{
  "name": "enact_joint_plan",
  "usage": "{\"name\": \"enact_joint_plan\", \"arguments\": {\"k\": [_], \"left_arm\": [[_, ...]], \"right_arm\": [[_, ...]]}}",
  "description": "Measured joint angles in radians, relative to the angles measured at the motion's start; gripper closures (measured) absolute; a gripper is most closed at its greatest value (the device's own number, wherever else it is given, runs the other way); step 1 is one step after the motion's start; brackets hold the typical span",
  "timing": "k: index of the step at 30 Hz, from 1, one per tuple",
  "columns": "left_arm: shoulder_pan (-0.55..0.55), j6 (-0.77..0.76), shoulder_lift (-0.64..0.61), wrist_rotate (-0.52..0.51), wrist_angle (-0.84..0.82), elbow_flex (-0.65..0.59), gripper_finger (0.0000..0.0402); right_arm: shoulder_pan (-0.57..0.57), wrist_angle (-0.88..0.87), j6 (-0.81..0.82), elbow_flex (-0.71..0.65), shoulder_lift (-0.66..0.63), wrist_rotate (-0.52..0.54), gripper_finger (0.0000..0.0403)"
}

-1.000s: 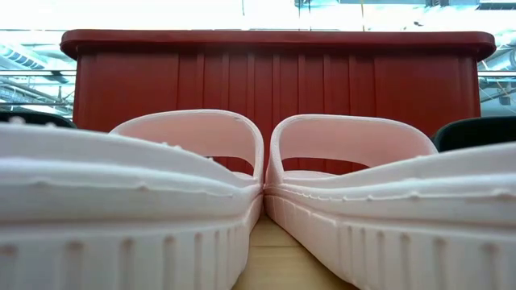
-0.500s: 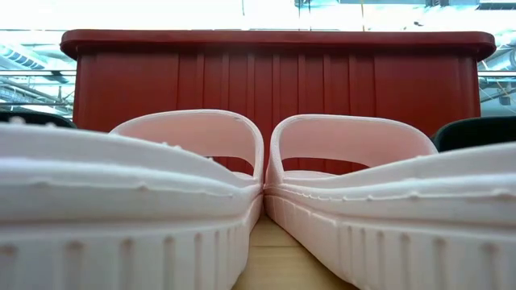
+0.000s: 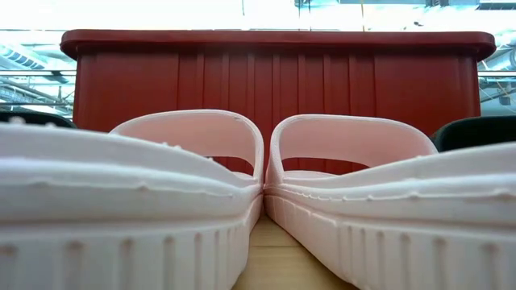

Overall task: Pick and place slides into bin
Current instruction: Put the black slide into the red bin

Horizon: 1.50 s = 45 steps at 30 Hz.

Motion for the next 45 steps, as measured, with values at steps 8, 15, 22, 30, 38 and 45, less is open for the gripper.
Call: {"name": "enact_joint_plan", "arguments": {"k": [8,15,22,30,38,45], "left_arm": [[0.000,-0.002,0.000,0.000,0.000,0.000,0.0199],[0.000,-0.002,0.000,0.000,-0.001,0.000,0.0199],[0.000,-0.002,0.000,0.000,-0.001,0.000,0.0199],[0.000,-0.002,0.000,0.000,-0.001,0.000,0.0199],[0.000,-0.001,0.000,0.000,-0.001,0.000,0.0199],[0.000,-0.001,0.000,0.000,-0.001,0.000,0.0199]], "right_arm": [[-0.003,-0.034,0.008,-0.003,-0.015,0.004,0.0344],[-0.002,-0.027,0.008,-0.003,-0.072,-0.009,0.0397],[-0.004,-0.031,0.007,-0.002,-0.161,-0.051,0.0398],[-0.004,-0.036,-0.013,-0.002,-0.286,-0.131,0.0399],[-0.012,0.019,-0.107,-0.002,-0.405,-0.131,0.0399],[-0.042,0.203,-0.274,-0.001,-0.495,-0.124,0.0399]]}}
